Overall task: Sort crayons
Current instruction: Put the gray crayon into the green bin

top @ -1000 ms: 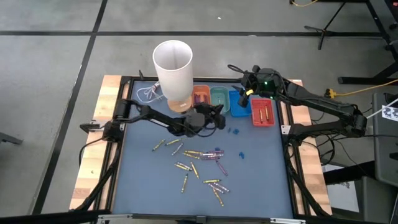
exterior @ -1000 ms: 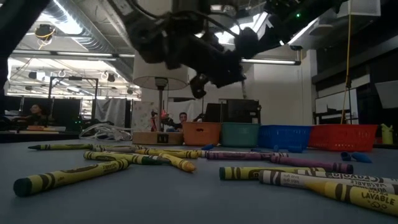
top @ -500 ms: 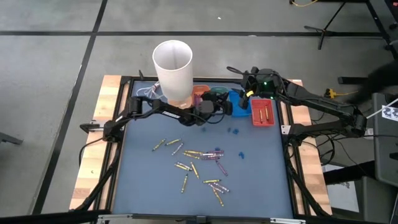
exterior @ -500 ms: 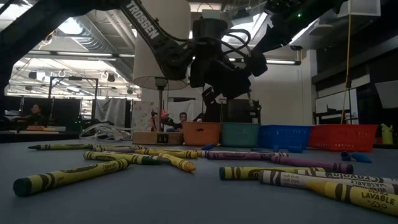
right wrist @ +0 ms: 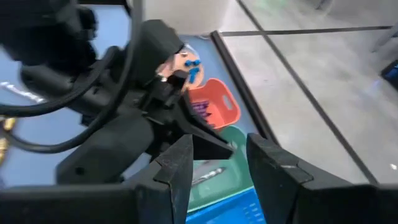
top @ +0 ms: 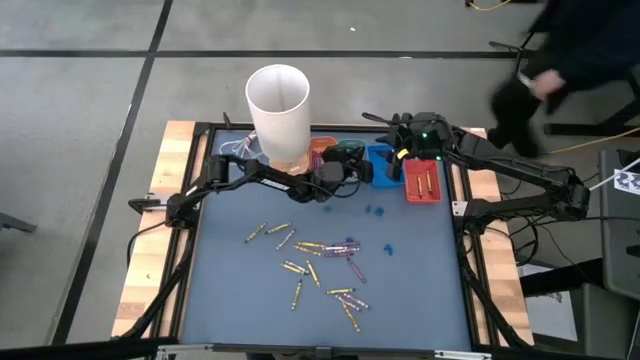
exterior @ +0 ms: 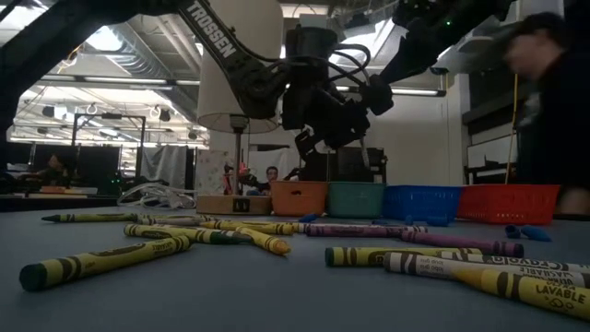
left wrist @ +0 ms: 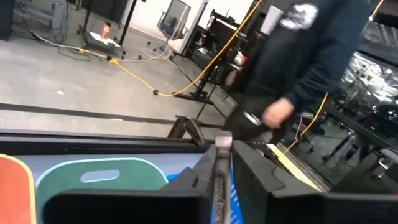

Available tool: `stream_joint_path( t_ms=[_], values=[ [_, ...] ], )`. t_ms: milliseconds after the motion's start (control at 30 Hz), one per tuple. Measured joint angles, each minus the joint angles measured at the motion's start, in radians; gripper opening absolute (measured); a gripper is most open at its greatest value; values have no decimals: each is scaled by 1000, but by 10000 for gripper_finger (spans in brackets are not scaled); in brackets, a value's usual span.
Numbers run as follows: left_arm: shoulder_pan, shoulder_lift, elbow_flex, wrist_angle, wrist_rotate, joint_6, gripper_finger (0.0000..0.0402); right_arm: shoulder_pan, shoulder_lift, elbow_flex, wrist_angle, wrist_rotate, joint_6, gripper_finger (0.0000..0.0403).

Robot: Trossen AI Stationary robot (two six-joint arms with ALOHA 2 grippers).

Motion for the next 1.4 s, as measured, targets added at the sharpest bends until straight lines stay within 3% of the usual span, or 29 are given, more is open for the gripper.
stream_joint_path(
  t_ms=[200,567,867,1100,1400],
  values=[
    [0,0,0,-3,48,56,91,0,0,0,-31,-63,-1,150],
    [-72,0,0,-7,550,271,101,1,0,0,-99,-182,72,150],
    [-166,-4,0,-144,722,374,90,1,0,0,-114,-194,75,150],
    [-197,-87,1,-512,723,365,89,1,0,0,-114,-194,75,150],
    [-226,-250,1,-1079,716,212,89,1,0,-12,-101,-194,75,150]
  ],
)
